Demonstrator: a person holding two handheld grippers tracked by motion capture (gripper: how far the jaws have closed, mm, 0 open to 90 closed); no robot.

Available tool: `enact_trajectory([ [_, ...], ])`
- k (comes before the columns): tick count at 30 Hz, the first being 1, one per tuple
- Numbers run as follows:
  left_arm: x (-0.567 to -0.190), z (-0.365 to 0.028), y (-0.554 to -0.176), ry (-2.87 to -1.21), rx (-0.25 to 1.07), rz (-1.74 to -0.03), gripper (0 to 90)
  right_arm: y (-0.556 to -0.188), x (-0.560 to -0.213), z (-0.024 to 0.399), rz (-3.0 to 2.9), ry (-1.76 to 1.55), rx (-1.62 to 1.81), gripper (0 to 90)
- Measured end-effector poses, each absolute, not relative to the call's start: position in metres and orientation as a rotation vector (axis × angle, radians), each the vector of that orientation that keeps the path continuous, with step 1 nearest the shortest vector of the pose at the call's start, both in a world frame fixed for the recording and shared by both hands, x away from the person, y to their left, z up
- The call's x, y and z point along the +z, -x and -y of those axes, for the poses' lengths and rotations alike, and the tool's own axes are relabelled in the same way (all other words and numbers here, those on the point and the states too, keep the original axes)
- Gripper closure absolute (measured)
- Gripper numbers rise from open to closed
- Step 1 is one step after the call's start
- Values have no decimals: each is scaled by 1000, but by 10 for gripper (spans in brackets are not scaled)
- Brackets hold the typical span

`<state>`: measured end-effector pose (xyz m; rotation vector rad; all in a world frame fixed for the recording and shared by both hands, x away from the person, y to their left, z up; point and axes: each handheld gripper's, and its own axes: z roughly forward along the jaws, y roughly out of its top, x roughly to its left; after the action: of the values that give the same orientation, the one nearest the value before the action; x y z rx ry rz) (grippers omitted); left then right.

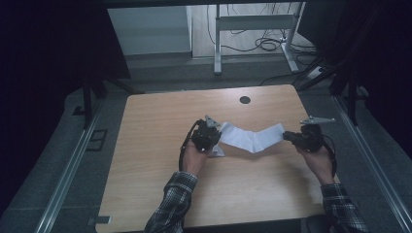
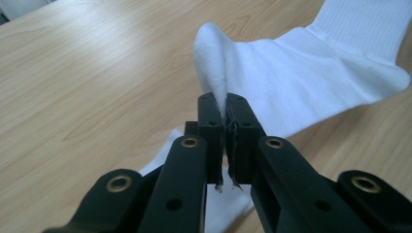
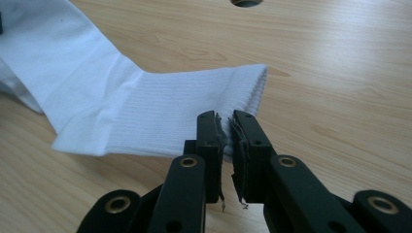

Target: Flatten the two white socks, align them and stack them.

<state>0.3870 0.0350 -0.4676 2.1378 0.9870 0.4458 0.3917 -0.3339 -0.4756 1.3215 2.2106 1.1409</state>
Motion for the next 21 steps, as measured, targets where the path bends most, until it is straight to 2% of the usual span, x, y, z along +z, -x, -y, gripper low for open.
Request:
enact_trajectory([
  [12,-461,-79,-339,-2070,460,-1019,860,-376,-467,297,-2292,-1199,1197,812],
  [21,-471,-117,-287,-2024,443,-1067,859,-360,-471,260,-2411,-1092,1185,811],
])
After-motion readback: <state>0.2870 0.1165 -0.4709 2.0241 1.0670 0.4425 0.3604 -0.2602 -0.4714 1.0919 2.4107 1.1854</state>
